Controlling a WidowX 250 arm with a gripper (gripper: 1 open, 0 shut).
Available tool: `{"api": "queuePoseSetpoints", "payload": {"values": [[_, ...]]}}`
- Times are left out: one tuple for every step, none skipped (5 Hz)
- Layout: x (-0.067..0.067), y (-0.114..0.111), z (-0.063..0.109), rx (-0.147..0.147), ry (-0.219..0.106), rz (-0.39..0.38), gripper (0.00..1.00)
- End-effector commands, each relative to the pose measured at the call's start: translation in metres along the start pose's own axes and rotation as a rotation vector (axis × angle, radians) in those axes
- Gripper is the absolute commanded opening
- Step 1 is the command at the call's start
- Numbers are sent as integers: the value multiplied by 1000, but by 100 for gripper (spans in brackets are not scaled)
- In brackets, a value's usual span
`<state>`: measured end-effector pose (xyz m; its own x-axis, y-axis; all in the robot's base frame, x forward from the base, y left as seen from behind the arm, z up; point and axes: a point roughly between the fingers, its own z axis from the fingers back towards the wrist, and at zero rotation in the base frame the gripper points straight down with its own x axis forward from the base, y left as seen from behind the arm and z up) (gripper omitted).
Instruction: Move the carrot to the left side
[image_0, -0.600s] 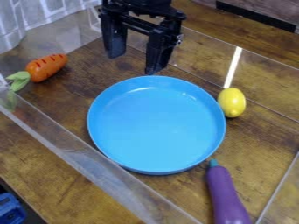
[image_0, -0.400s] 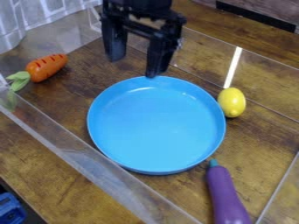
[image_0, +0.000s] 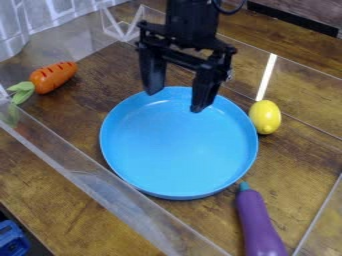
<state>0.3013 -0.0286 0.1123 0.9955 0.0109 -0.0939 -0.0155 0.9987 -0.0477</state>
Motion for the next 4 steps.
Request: {"api": "queuePoseSetpoints", "payload": {"values": [[8, 2, 29, -11, -89, -17, 100], [8, -5, 36, -19, -101, -76, 100], [6, -11, 39, -26, -110, -129, 100], [2, -16, 40, -29, -110, -175, 100]]}}
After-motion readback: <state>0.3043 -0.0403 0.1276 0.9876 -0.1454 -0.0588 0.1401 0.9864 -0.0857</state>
